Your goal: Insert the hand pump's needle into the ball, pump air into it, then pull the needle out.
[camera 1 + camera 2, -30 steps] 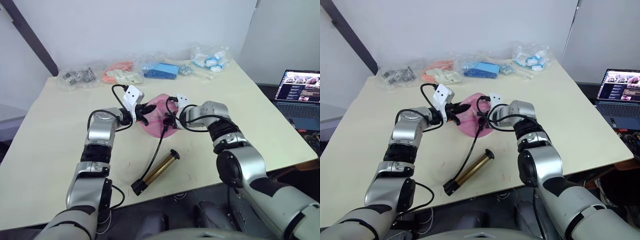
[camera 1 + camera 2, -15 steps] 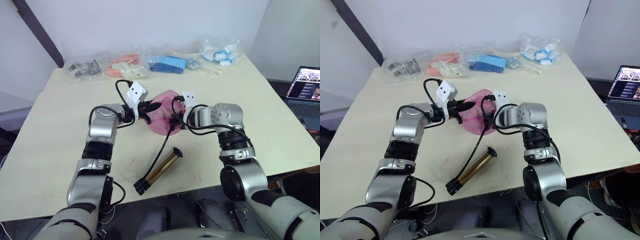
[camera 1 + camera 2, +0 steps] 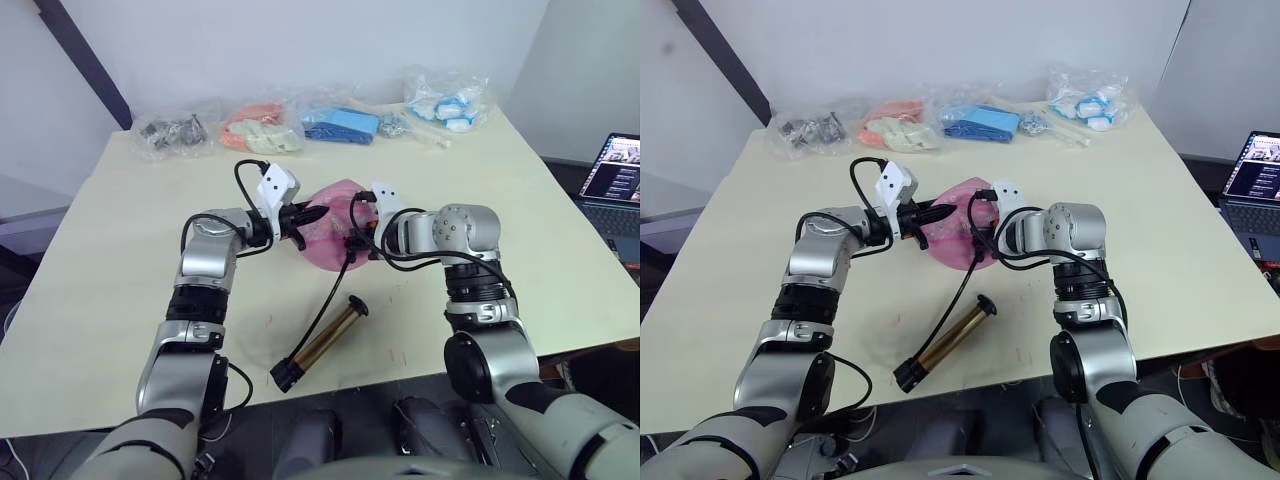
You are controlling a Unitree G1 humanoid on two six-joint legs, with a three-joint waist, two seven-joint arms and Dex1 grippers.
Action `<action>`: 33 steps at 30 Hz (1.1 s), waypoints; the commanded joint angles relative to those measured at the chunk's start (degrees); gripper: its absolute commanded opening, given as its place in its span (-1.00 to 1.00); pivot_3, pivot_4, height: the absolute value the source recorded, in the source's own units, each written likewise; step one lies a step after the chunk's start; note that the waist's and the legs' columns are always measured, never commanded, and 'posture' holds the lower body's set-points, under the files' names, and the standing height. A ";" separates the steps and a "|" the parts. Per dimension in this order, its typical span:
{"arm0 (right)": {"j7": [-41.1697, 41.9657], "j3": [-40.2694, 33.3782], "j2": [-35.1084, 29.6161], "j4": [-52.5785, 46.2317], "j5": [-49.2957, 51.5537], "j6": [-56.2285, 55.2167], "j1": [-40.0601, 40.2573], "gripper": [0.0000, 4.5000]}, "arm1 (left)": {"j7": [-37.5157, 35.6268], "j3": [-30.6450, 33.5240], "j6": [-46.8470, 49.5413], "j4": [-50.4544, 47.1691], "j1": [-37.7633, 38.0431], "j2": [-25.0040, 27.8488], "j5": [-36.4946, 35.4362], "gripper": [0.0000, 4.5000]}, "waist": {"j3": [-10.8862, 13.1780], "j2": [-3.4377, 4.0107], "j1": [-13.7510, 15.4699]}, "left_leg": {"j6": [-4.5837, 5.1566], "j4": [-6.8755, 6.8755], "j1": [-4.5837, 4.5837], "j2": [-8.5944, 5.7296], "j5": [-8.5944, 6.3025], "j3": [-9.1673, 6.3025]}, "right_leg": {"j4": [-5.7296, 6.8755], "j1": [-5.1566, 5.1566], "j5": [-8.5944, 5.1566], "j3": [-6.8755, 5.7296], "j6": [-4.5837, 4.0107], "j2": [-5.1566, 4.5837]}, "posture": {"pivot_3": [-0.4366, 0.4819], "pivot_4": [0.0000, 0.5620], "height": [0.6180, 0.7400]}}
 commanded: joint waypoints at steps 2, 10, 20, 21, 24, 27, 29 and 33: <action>1.09 1.12 0.37 -1.64 0.72 -2.11 -0.86 -0.85 | -2.99 -8.56 1.57 4.68 3.76 -2.53 2.22 -0.95 | 0.02 0.00 0.05 | 0.00 0.00 0.00 -0.01 0.00 0.00 | 0.00 0.01 0.00 0.00 0.00 -0.01 | -0.05 -0.47 1.00; 1.21 1.49 -0.06 -1.80 0.40 -2.09 -0.92 -0.36 | -2.55 -8.67 1.04 5.29 3.82 -2.45 2.12 -1.00 | 0.12 0.06 0.90 | 0.02 0.00 -0.09 -0.14 0.00 -0.08 | -0.16 0.00 0.00 -0.09 0.00 -0.10 | -0.05 -0.47 1.00; 2.06 3.41 -2.16 -5.99 0.77 0.16 0.11 -0.36 | -1.60 -8.48 0.56 6.04 3.69 -2.63 2.21 -1.00 | 0.14 0.09 1.08 | 0.05 0.00 -0.14 -0.21 -0.01 -0.14 | -0.25 0.01 0.01 -0.15 -0.01 -0.18 | -0.05 -0.47 1.00; 2.35 3.92 -2.56 -6.84 0.89 0.48 0.48 -0.36 | -1.48 -8.40 0.53 6.09 3.69 -2.64 2.20 -1.00 | 0.14 0.09 1.12 | 0.05 0.00 -0.19 -0.23 -0.01 -0.19 | -0.27 0.00 0.01 -0.18 -0.01 -0.19 | -0.05 -0.47 1.00; 3.30 5.35 -4.11 -10.62 1.34 1.45 2.43 -0.36 | -1.02 -8.26 0.04 6.66 3.55 -2.59 2.47 -1.00 | 0.14 0.09 1.26 | 0.06 0.01 -0.34 -0.37 0.00 -0.38 | -0.31 -0.02 0.01 -0.27 -0.01 -0.27 | -0.05 -0.47 1.00; 4.83 8.29 -7.12 -16.76 1.74 0.40 5.60 -0.36 | -0.51 -8.02 -0.11 7.03 3.34 -2.60 2.42 -1.00 | 0.13 0.10 1.40 | 0.07 0.06 -0.61 -0.62 0.01 -0.64 | -0.31 -0.24 0.00 -0.42 -0.01 -0.50 | -0.05 -0.47 1.00; 5.43 9.02 -8.24 -19.94 1.86 -1.32 7.06 -0.36 | -0.37 -7.99 -0.17 7.18 3.25 -2.61 2.41 -1.00 | 0.13 0.10 1.67 | 0.06 0.13 -0.77 -0.72 0.02 -0.70 | -0.30 -0.33 0.01 -0.42 -0.02 -0.54 | -0.05 -0.47 1.00; 7.01 11.69 -11.61 -24.33 1.58 -4.17 10.23 -0.36 | 0.02 -7.94 -0.25 7.58 2.94 -2.97 2.38 -1.00 | 0.14 0.09 2.14 | 0.07 0.25 -0.90 -0.89 0.02 -0.78 | -0.31 -0.33 0.01 -0.51 -0.02 -0.59 | -0.05 -0.47 1.00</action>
